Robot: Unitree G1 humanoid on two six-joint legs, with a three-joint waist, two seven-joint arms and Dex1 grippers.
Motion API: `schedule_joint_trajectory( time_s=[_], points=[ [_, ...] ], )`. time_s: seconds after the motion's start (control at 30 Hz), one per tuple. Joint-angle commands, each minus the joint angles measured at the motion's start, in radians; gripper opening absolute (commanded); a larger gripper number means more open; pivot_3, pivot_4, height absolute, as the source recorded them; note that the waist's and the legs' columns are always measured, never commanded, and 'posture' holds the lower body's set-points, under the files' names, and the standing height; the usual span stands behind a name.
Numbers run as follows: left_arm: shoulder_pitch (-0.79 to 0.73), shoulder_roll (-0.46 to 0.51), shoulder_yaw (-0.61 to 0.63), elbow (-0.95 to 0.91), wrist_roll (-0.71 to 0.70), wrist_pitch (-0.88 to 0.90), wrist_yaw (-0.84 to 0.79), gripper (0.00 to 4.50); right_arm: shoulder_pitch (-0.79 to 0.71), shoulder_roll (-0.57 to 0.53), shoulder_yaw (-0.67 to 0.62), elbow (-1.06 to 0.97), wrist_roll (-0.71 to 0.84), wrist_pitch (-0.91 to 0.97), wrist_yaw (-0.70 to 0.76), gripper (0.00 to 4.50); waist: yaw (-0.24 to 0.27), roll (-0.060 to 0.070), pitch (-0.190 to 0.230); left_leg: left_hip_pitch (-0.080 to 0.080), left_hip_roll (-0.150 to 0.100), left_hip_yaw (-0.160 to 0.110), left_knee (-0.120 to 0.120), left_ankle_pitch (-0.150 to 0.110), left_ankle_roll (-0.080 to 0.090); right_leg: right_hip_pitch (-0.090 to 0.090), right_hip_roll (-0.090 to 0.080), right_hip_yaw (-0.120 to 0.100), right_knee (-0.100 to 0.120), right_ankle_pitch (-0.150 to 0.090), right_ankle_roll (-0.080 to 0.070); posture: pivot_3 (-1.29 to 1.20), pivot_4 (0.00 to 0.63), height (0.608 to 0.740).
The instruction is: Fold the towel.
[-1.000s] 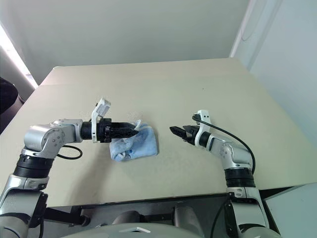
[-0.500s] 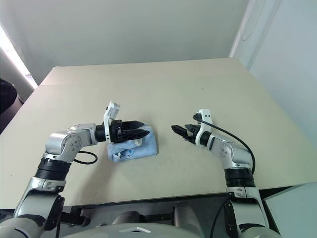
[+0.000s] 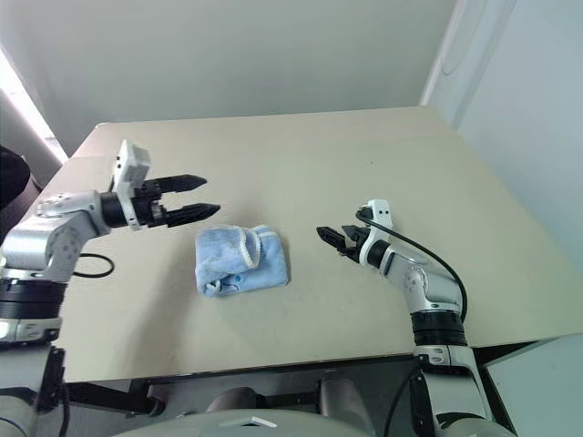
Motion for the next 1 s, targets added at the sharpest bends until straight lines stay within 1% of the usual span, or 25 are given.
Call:
schedule_joint_trajectory(
  time_s=[0.03,0.17,0.3,0.37,0.43,0.53,0.67,0.77,0.87,1.0],
  points=[
    [0.055,0.033,-0.003,-0.040,0.024,-0.058,-0.054,4.46,-0.014,0.005,-0.008,-0.009,-0.021,-0.057,-0.011,4.50,0.000,0.000,0.000,0.000,0.000,0.000,0.000,0.000,0.000,0.000,0.000,0.000,0.000,0.000,0.000,0.00,0.000,0.740],
    [0.152,0.044,-0.053,-0.076,0.082,-0.121,-0.090,4.46,-0.024,0.002,0.002,0.000,-0.032,-0.063,-0.006,4.50,0.003,0.000,0.000,0.000,0.001,0.000,0.000,0.000,0.000,0.000,0.000,0.000,0.000,0.000,0.000,0.00,0.000,0.740],
    [0.177,0.002,-0.094,-0.090,0.099,-0.137,-0.081,4.46,-0.032,-0.003,-0.008,0.006,-0.033,-0.061,0.001,4.50,0.006,0.000,0.000,0.000,0.001,0.000,0.000,0.000,0.000,0.000,-0.001,0.000,0.000,0.000,-0.001,0.00,0.000,0.740],
    [0.182,-0.022,-0.142,-0.085,0.138,-0.176,-0.084,4.46,-0.033,-0.005,-0.008,0.004,-0.033,-0.057,0.004,4.50,0.006,0.000,0.000,0.000,0.001,0.000,0.000,0.000,0.000,0.000,-0.001,0.000,0.000,0.000,-0.001,0.00,0.000,0.740],
    [0.161,-0.075,-0.197,-0.040,0.175,-0.205,-0.077,4.46,-0.035,-0.007,-0.006,0.001,-0.032,-0.052,0.005,4.50,0.008,0.001,0.000,0.000,0.001,0.001,0.000,0.000,0.000,0.000,-0.001,0.000,0.000,0.001,-0.001,0.00,0.000,0.740],
    [0.126,-0.133,-0.240,0.022,0.214,-0.237,-0.070,4.46,-0.037,-0.011,-0.004,-0.001,-0.033,-0.045,0.007,4.50,0.013,0.000,0.000,0.000,0.001,0.001,0.000,0.000,0.000,0.000,0.000,0.000,0.000,0.001,-0.001,0.00,0.000,0.740],
    [0.049,-0.247,-0.269,0.191,0.289,-0.318,0.014,4.46,-0.023,-0.031,0.010,-0.034,-0.043,-0.030,0.010,4.50,0.025,0.000,-0.001,0.001,0.001,0.001,0.001,0.000,0.000,0.001,0.001,0.000,0.001,0.001,-0.001,0.00,0.000,0.740],
    [0.037,-0.284,-0.273,0.246,0.315,-0.357,0.032,4.46,-0.017,-0.045,0.012,-0.047,-0.046,-0.022,0.013,4.50,0.026,0.000,-0.001,0.003,0.001,0.001,0.001,0.000,0.000,0.002,0.001,0.000,0.001,0.001,-0.001,0.00,0.000,0.740],
    [0.062,-0.287,-0.268,0.219,0.302,-0.359,0.016,4.46,-0.015,-0.057,0.007,-0.059,-0.041,-0.014,0.016,4.50,0.026,0.000,-0.001,0.003,0.002,0.001,0.001,0.000,0.000,0.002,0.001,0.001,0.001,0.001,-0.001,0.00,0.000,0.740],
    [0.125,-0.230,-0.256,0.078,0.250,-0.303,-0.051,4.46,-0.010,-0.063,0.005,-0.063,-0.038,-0.012,0.019,4.50,0.025,0.000,-0.001,0.003,0.002,0.002,0.001,0.000,0.000,0.002,0.002,0.002,0.001,0.001,-0.001,0.00,0.000,0.740]
  ],
)
